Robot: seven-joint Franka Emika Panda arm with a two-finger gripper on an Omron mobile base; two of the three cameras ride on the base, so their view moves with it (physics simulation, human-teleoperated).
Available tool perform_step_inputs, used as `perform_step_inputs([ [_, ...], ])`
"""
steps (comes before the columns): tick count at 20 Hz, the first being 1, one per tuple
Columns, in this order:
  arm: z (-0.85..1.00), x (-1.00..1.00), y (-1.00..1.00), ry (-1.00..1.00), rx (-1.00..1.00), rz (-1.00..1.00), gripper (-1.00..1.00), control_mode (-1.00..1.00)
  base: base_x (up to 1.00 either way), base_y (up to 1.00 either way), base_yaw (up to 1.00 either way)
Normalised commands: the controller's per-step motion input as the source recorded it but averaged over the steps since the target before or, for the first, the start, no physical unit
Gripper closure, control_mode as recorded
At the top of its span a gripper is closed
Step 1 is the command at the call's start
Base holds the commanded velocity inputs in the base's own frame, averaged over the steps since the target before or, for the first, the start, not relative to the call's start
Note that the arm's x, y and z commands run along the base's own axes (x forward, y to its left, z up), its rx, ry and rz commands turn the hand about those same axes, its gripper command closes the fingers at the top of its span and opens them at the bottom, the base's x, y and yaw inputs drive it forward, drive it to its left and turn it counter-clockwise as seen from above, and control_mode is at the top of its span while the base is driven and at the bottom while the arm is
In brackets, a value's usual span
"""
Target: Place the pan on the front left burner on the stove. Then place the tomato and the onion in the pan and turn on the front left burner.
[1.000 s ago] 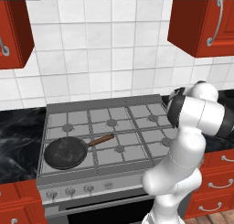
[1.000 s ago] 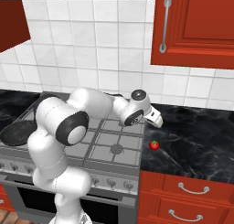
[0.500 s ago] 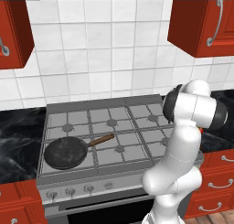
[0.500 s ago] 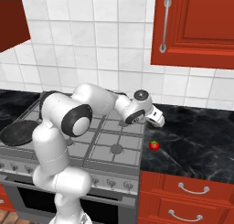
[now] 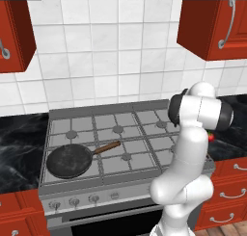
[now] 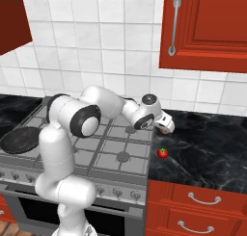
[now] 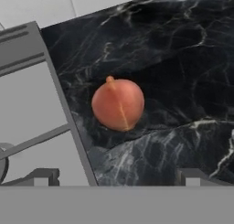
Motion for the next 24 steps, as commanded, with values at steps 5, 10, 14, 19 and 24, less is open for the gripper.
perform_step_inputs([
  [5,-0.03,0.17,-0.07,0.05,-0.02,0.0,-1.0,-1.0,0.0,0.0,0.0],
  [10,-0.01,0.15,-0.13,0.05,0.0,0.0,-1.0,-1.0,0.0,0.0,0.0],
  [14,0.0,0.11,-0.07,0.03,0.0,0.0,-1.0,-1.0,0.0,0.0,0.0],
  [19,-0.12,0.05,-0.1,0.02,0.0,0.0,-1.0,-1.0,0.0,0.0,0.0],
  [24,-0.19,0.01,-0.03,0.02,-0.01,0.0,-1.0,-1.0,0.0,0.0,0.0],
])
